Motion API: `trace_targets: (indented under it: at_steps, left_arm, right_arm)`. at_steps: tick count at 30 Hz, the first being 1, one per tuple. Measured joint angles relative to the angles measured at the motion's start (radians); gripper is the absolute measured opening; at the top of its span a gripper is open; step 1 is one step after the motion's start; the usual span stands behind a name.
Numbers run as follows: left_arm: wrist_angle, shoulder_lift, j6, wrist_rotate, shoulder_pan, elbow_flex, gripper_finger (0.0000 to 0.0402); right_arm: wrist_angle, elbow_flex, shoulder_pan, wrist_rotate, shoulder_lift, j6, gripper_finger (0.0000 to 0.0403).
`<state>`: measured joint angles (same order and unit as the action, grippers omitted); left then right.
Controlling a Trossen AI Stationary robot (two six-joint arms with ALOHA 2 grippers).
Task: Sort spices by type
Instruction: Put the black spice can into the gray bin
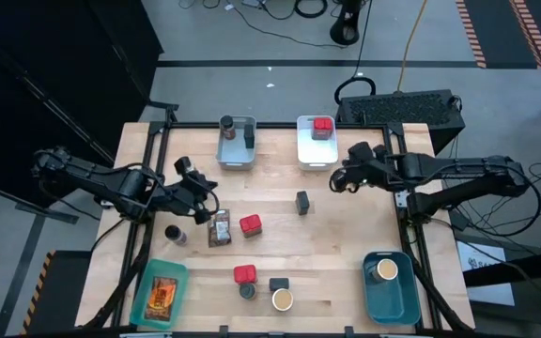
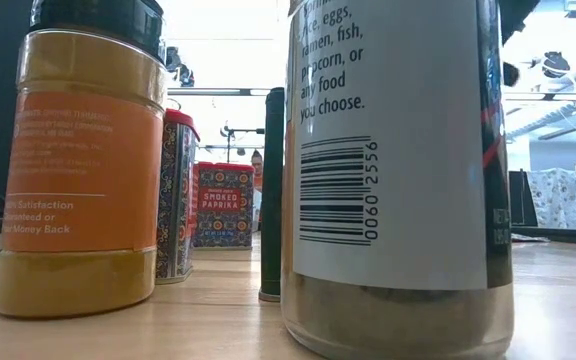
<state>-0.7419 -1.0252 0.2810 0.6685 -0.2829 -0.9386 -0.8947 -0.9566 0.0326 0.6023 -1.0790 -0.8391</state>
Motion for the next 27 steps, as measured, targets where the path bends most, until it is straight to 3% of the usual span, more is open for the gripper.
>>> trace_targets:
  at_steps: [5, 14, 23, 27]
  left_arm:
    - [0.037, 0.0, -0.071, 0.014, 0.0, 0.0, 0.002]
    - [0.056, 0.0, -0.114, 0.041, 0.0, 0.0, 0.002]
    - [0.054, 0.0, -0.106, 0.041, 0.0, 0.0, 0.002]
    - [0.053, 0.0, -0.105, 0.04, 0.0, 0.0, 0.002]
  right_arm:
    - [-0.084, -0.002, 0.018, -0.082, -0.079, -0.094, 0.0]
    - [0.084, -0.002, 0.015, -0.346, -0.135, 0.102, 0.0]
    - [0.291, -0.002, -0.07, -0.351, -0.154, 0.314, 0.0]
    - [0.436, -0.002, -0.085, -0.262, -0.183, 0.235, 0.0]
